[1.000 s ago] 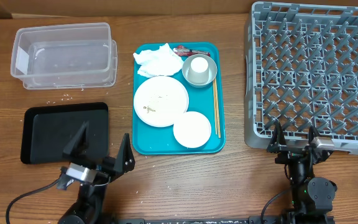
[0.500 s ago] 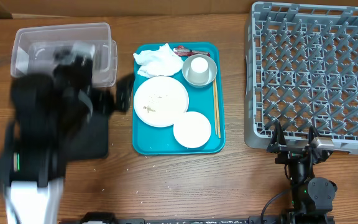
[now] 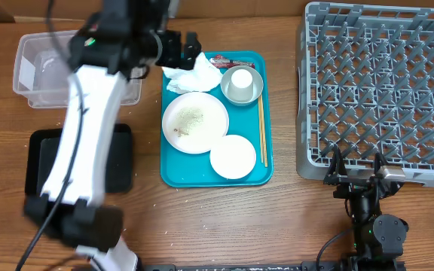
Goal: Sort waste into correct bins and load items into the dishwasher
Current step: 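Reach the left gripper to the white tissue on the teal tray, then grasp the crumpled white tissue with the left gripper, then carry the tissue left and drop it into the clear bin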
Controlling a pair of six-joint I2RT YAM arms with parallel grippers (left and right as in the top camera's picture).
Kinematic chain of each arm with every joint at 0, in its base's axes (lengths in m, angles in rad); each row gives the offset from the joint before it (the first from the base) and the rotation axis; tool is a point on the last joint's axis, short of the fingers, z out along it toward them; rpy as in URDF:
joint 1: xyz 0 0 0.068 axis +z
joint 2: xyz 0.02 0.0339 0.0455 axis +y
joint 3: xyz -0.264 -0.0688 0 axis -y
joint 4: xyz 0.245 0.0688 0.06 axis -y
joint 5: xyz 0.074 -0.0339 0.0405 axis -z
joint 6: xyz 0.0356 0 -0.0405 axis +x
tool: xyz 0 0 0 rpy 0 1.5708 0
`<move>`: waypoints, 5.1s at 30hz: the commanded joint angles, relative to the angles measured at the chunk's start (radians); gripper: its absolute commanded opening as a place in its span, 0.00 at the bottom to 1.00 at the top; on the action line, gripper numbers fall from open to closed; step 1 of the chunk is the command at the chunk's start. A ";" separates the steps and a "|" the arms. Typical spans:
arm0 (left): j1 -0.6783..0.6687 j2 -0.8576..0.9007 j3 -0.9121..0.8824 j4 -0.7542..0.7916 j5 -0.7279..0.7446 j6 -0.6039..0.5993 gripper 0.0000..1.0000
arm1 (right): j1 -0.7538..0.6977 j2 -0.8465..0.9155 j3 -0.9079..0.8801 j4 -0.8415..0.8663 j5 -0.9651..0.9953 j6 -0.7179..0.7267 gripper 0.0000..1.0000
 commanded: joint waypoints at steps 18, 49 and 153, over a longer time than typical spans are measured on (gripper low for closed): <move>-0.039 0.418 0.349 -0.082 -0.107 0.020 1.00 | -0.002 -0.008 -0.010 0.005 0.005 -0.007 1.00; -0.080 0.686 0.360 0.001 -0.392 -0.008 0.41 | -0.002 -0.008 -0.010 0.005 0.005 -0.007 1.00; -0.053 0.395 0.378 -0.180 -0.368 -0.777 0.04 | -0.002 -0.008 -0.010 0.005 0.005 -0.007 1.00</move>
